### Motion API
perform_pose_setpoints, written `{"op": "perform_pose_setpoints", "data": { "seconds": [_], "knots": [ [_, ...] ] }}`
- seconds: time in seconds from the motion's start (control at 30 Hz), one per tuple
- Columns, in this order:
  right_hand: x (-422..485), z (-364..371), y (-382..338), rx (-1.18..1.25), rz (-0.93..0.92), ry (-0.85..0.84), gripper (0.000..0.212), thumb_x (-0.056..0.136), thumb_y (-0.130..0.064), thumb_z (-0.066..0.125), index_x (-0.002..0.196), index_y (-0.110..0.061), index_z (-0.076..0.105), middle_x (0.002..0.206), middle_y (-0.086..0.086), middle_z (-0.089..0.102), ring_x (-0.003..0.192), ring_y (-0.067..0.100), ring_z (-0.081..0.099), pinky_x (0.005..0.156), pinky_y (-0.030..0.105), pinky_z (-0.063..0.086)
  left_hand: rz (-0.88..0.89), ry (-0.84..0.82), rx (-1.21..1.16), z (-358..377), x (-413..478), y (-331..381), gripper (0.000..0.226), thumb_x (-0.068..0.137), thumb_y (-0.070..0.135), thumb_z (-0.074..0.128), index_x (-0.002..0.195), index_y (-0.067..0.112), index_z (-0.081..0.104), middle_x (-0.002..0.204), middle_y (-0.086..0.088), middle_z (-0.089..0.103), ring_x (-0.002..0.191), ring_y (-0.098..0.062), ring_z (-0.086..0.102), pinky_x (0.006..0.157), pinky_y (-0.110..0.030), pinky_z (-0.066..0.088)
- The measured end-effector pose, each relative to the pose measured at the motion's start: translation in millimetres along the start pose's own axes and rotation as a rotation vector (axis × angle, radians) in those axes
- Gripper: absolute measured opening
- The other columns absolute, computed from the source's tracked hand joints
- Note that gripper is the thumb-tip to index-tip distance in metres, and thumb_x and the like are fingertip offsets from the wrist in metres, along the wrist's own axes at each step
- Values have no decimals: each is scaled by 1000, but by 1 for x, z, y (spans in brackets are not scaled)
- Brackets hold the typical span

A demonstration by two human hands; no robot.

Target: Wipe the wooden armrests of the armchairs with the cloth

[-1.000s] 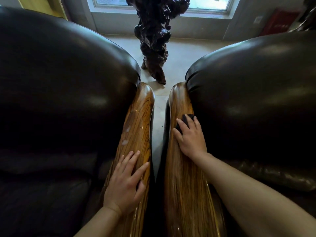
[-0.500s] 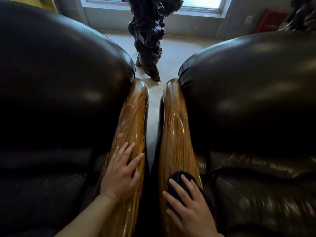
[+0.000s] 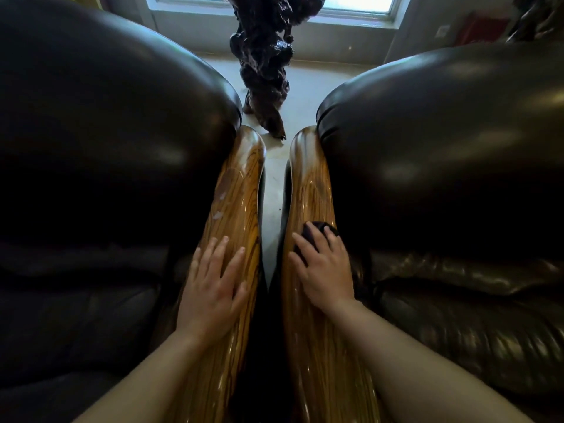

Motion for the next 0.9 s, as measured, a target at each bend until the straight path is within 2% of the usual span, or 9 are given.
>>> {"op": "perform_pose_setpoints", "data": {
  "seconds": [0.1,0.2,0.37,0.5,0.6,0.67,0.77,0.83,0.9],
  "knots": [
    [7,-3,10,34,67,27,54,100,-61,22,147,-41,38,160,-8,29,150,21,14,121,48,14,-108,2,-39,1,-34,-23,66,94,51,35,153,24,24,162,-9,16,151,-24,2,120,-57,12],
    [-20,-3,8,42,121,95,51,102,-56,26,147,-37,37,158,-3,33,150,22,16,121,49,16,-248,-50,-91,10,-56,-45,74,91,60,31,155,27,11,164,-6,3,151,-20,-8,120,-55,13],
    [-73,6,-3,26,14,119,47,99,-52,37,142,-34,48,154,-5,38,145,24,27,117,49,24,-253,-61,-97,17,-58,-43,73,92,61,27,154,31,3,164,-5,-4,151,-21,-1,120,-51,18],
    [-36,-12,-10,-14,-101,193,35,96,-45,50,122,-27,65,131,1,57,113,29,49,91,45,41,-252,-45,-89,15,-58,-45,73,92,61,28,154,30,6,164,-5,-3,151,-20,-1,121,-48,16],
    [13,-30,-19,151,-22,180,34,93,-43,55,118,-23,67,113,-1,62,100,22,56,78,35,50,-155,-23,-39,11,-55,-38,71,94,54,36,155,25,16,164,-8,5,151,-20,-6,122,-45,7],
    [35,-29,-46,342,-28,132,35,94,-44,54,121,-25,65,109,-5,62,99,15,58,80,37,54,-70,-23,-36,10,-54,-32,68,94,49,40,154,25,21,164,-7,11,151,-21,-1,121,-44,5],
    [45,-23,-102,577,-114,91,33,96,-43,55,124,-27,63,112,-8,61,103,10,57,86,38,53,-49,-29,-56,10,-56,-30,66,95,47,39,154,26,21,164,-5,15,151,-19,2,122,-45,13],
    [39,-16,-132,596,-175,72,33,97,-41,54,126,-29,61,119,-9,58,111,9,52,93,38,49,-50,-30,-71,11,-56,-30,65,95,47,38,154,26,20,164,-5,16,151,-18,3,122,-46,16],
    [24,-2,-152,469,-268,52,35,97,-41,51,130,-31,58,131,-8,54,123,13,45,101,42,43,-41,-23,-79,11,-55,-30,65,95,47,40,153,25,23,163,-5,19,151,-18,6,121,-44,14]
  ]
}}
Point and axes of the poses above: each hand's wrist, its own x-axis towards the middle knuckle, its own z-axis out of the palm, y = z × x, the point moved 8 cm from there along x, towards the middle knuckle
